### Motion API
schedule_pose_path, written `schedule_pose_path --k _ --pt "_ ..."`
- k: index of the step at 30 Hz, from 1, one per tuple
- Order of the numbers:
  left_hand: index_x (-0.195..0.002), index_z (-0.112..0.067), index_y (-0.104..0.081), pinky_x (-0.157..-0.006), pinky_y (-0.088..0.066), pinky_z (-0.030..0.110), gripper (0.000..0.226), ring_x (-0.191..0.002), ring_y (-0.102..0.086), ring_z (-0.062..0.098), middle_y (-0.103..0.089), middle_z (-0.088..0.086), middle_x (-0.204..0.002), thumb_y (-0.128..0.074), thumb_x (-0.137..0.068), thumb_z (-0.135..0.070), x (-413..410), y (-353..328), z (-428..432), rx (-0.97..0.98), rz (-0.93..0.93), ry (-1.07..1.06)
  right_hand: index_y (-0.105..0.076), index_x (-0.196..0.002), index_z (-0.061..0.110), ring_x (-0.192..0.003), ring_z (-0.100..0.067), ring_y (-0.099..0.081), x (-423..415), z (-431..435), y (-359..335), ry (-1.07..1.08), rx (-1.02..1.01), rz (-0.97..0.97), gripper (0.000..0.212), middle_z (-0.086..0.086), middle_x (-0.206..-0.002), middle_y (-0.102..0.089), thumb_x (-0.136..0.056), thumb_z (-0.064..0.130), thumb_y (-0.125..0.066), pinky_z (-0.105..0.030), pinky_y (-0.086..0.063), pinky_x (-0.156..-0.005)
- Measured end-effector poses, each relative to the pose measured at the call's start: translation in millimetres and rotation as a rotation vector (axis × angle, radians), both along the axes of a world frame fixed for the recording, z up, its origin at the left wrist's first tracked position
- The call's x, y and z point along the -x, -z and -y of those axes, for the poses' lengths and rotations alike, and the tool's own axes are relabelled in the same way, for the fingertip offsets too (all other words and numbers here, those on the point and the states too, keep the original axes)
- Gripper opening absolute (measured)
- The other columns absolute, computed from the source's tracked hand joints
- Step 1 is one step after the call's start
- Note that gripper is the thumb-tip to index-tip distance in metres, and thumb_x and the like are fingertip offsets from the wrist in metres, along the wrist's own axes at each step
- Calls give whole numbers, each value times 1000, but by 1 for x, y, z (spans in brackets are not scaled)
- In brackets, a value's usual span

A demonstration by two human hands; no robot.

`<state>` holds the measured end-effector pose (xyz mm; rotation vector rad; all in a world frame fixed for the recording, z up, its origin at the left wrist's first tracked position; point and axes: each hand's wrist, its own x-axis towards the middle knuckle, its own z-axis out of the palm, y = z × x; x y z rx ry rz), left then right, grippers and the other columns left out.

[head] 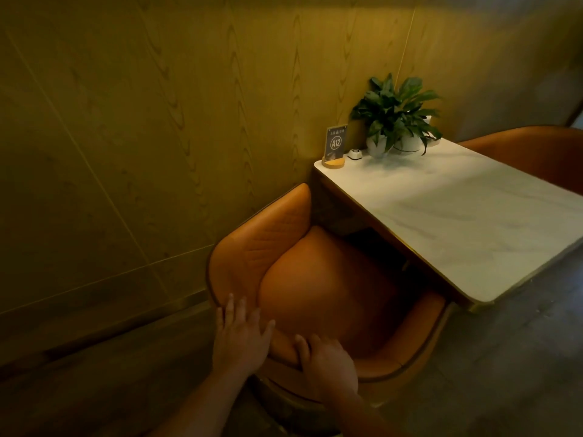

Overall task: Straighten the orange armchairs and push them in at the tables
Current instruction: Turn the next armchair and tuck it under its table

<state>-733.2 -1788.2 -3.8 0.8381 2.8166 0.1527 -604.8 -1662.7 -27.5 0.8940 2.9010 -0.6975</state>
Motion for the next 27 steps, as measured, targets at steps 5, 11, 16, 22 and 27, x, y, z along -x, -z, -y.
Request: schedule_pose_path --k 5,11,16,22,27 --pt "-145 -29 -46 -123 2 51 68 -152 6 32 -20 7 -164 -20 -91 -61 3 10 -4 -1 -129 -16 -59 -101 31 -95 -18 -58 9 0 2 18 -67 -15 47 6 -100 -63 -100 55 -19 -36 -52 -78" --pt "-143 -30 -47 -123 2 52 85 -152 5 32 -19 8 -164 -4 -80 -65 48 12 -7 -42 -114 29 -61 -104 28 -102 -22 -59 47 0 1 -4 -82 -57 52 4 -105 -64 -101 50 -14 -37 -47 -83" --pt "-143 -31 -48 -122 5 50 91 -153 8 30 -17 6 -165 1 -76 -67 81 14 -8 -34 -128 62 -57 -109 26 -102 -28 -58 76 1 7 -54 -91 -48 82 1 -108 -63 -84 58 14 -40 -48 -81" --pt "-145 -36 -44 -121 8 49 89 -152 13 28 -13 2 -166 1 -76 -70 110 15 -5 -15 -101 101 -52 -125 19 -112 -33 -52 94 3 -24 -139 -68 41 146 -5 -121 -56 -37 75 51 -43 -43 -89" --pt "-145 -33 -44 -122 7 53 75 -151 14 30 -11 3 -166 -12 -86 -68 116 6 -1 42 -34 128 -46 -126 16 -112 -35 -50 97 11 -14 -215 -142 125 97 -9 -121 -54 -63 54 17 -45 -45 -89"
